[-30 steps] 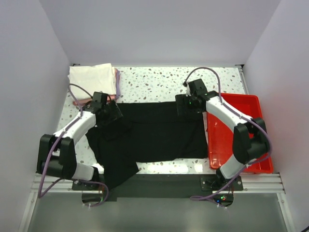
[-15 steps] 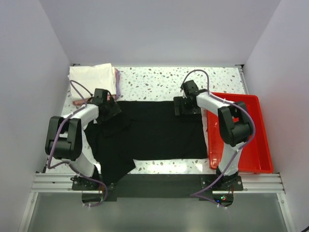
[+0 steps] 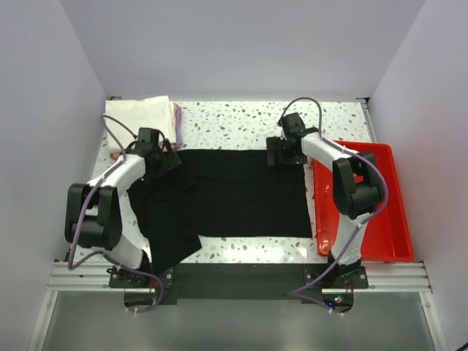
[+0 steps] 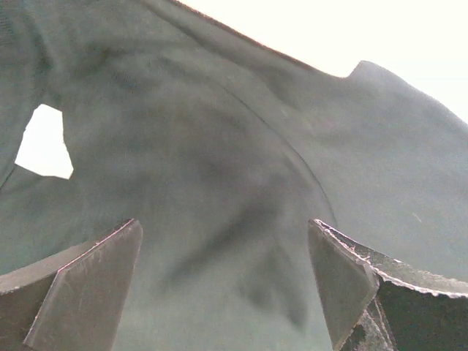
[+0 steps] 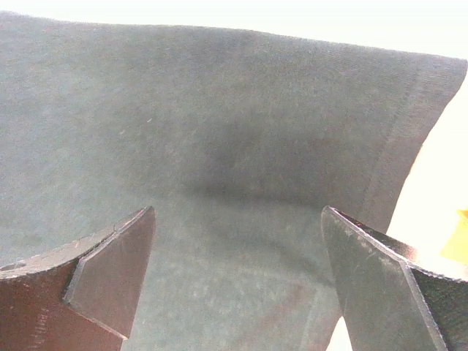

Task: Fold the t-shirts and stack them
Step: Fold the tshirt

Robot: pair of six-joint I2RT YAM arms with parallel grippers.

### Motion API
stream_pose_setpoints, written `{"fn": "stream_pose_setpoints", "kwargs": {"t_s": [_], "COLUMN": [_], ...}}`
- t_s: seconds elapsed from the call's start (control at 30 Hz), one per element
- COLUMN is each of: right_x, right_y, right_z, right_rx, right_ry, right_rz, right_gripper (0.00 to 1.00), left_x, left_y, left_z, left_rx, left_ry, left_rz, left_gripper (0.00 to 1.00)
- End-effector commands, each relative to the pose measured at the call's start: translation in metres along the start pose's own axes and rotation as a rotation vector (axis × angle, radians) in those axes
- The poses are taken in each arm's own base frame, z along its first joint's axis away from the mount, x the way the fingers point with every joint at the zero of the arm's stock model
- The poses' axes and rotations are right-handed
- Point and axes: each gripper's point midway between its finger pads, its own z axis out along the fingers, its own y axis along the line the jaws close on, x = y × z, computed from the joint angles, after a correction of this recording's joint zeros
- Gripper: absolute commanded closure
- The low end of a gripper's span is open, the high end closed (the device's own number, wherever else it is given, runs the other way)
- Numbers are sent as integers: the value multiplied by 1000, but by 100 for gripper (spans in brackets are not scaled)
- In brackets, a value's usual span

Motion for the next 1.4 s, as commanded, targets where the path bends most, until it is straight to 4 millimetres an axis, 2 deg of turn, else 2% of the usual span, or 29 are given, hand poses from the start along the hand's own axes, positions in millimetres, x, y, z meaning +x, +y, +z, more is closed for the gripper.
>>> {"fn": "stream_pose_setpoints", "kwargs": {"t_s": [0.0, 0.03, 0.1, 0.13, 0.2, 0.23, 0.27, 0.3, 0.33, 0.37, 0.4, 0.43, 0.5, 0.53, 0.63, 0.77, 0.87, 0.9, 0.93, 0.97, 1.07, 1.37], "right_x": [-36, -38, -38, -32, -28, -21, -18, -13, -10, -9, -8, -4, -3, -1, 3, 8, 8, 8, 9, 10, 12, 18], "right_y": [12, 12, 13, 11, 12, 9, 8, 5, 3, 3, 2, 3, 4, 3, 2, 1, 2, 3, 4, 4, 3, 2], "right_z": [-53, -66, -79, -80, -90, -93, -94, -94, -94, -99, -100, -99, -101, -101, -102, -101, -100, -100, -98, -96, -93, -86], "right_rx": [-58, -67, -74, -70, -74, -60, -51, -35, -27, -25, -24, -30, -39, -37, -31, -29, -38, -39, -44, -47, -38, -33], "right_ry": [-132, -159, -179, -168, -176, -161, -158, -149, -143, -151, -153, -149, -153, -147, -142, -132, -127, -127, -121, -114, -100, -73], "right_rz": [-25, -24, -26, -25, -30, -30, -34, -38, -40, -42, -43, -47, -50, -52, -53, -57, -59, -61, -60, -63, -62, -66], "right_gripper": [1, 1, 1, 1, 1, 1, 1, 1, 1, 1, 1, 1, 1, 1, 1, 1, 1, 1, 1, 1, 1, 1], "left_x": [-18, -4, 10, 34, 63, 95, 125, 143, 168, 184, 190, 205, 208, 218, 236, 252, 250, 250, 251, 257, 263, 256], "left_y": [-15, -10, -5, -3, 5, 6, 17, 17, 11, 14, 8, 11, 9, 21, 34, 56, 58, 47, 46, 57, 63, 68], "left_z": [-62, -70, -87, -94, -103, -111, -110, -117, -124, -127, -134, -144, -155, -164, -174, -159, -146, -144, -141, -135, -128, -111], "left_rx": [24, 2, -12, -40, -82, -91, -111, -100, -66, -60, -47, -56, -85, -129, -212, -287, -254, -187, -167, -180, -166, -240], "left_ry": [-106, -70, -61, -14, 14, 75, 133, 155, 192, 220, 214, 228, 201, 215, 232, 242, 187, 185, 186, 196, 206, 147], "left_rz": [15, 34, 57, 107, 124, 188, 205, 148, 188, 188, 117, 158, 96, 137, 136, 114, 36, -8, -26, -35, -68, -74], "left_gripper": [0, 0, 0, 0, 0, 0, 0, 0, 0, 0, 0, 0, 2, 2, 5, 9, 16, 19, 22, 28, 35, 44]}}
